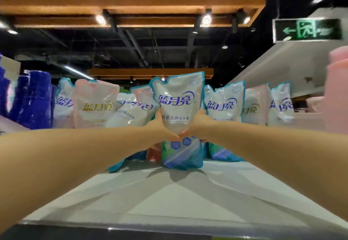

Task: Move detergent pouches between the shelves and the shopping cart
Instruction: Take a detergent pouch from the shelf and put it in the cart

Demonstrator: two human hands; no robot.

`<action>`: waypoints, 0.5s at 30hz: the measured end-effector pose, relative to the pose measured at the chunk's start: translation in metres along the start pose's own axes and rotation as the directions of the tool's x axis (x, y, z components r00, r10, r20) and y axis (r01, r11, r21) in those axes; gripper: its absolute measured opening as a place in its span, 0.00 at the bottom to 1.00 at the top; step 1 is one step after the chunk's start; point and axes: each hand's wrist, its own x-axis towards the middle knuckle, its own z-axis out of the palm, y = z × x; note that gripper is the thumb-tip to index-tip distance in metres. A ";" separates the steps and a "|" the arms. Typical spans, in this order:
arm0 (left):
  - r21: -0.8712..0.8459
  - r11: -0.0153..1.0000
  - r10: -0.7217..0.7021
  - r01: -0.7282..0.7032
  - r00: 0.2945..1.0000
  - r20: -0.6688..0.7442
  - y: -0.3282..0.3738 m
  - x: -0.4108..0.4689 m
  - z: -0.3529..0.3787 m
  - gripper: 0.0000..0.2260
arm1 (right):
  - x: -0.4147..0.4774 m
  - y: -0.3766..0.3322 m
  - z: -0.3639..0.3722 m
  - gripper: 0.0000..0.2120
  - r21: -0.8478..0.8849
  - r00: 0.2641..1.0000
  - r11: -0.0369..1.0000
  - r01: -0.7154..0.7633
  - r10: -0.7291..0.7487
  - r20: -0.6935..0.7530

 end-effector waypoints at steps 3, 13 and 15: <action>-0.049 0.992 0.118 -0.117 0.993 0.020 0.001 -0.008 -0.006 0.53 | -0.011 -0.001 -0.002 0.29 0.116 0.996 0.992 -0.040 0.049 -0.076; -0.068 0.840 0.542 -0.538 0.837 0.074 0.052 -0.089 -0.043 0.51 | -0.116 -0.008 -0.053 0.26 0.199 0.920 0.974 0.109 -0.023 -0.392; -0.072 0.804 0.595 -0.590 0.800 0.083 0.070 -0.117 -0.044 0.52 | -0.152 -0.003 -0.072 0.24 0.210 0.902 0.970 0.120 -0.019 -0.430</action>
